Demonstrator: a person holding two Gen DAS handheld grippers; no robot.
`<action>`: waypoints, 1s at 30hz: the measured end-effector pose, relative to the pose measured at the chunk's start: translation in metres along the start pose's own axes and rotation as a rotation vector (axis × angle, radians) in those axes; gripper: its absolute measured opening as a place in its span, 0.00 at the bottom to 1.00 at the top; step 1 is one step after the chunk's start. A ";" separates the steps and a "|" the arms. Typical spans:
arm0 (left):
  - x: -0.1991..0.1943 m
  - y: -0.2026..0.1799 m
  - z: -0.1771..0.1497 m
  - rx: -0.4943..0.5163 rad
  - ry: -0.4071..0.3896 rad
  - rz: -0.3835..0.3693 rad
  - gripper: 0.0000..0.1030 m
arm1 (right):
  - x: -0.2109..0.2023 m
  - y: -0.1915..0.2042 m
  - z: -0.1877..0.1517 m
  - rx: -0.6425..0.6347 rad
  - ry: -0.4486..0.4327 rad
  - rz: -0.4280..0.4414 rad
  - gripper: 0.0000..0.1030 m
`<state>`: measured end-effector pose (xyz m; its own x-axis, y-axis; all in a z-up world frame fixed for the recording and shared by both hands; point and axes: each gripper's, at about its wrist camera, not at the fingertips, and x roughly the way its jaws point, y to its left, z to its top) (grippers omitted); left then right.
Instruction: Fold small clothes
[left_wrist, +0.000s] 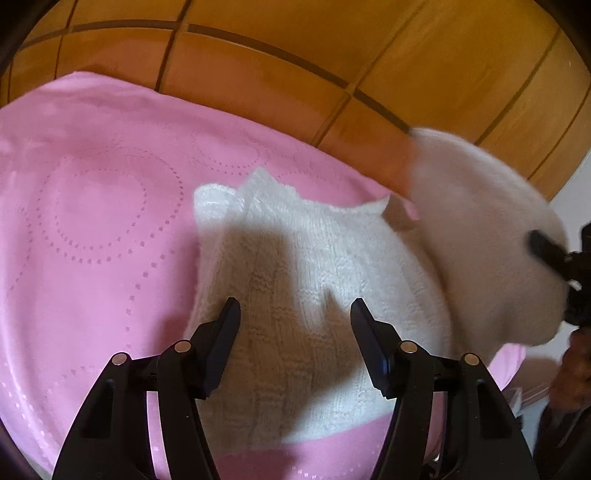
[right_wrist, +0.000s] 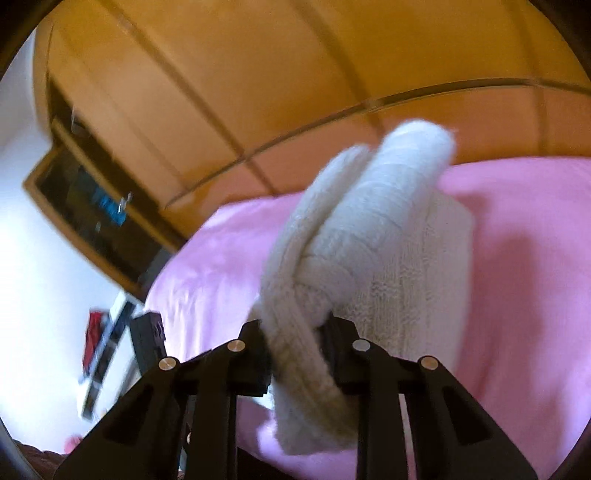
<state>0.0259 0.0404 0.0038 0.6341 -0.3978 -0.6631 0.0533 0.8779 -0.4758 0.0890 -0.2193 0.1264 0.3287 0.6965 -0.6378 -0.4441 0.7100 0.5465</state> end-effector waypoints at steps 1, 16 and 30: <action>-0.005 0.006 0.002 -0.023 -0.008 -0.012 0.60 | 0.018 0.009 -0.002 -0.016 0.030 -0.001 0.19; -0.037 0.038 0.025 -0.188 -0.026 -0.258 0.65 | 0.055 0.038 -0.057 -0.158 0.131 0.121 0.64; 0.036 -0.001 0.043 -0.156 0.177 -0.226 0.52 | -0.006 -0.055 -0.060 -0.068 -0.009 -0.209 0.67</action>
<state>0.0821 0.0365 0.0053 0.4754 -0.6302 -0.6139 0.0500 0.7160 -0.6963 0.0618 -0.2685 0.0676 0.4268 0.5363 -0.7281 -0.4210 0.8304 0.3649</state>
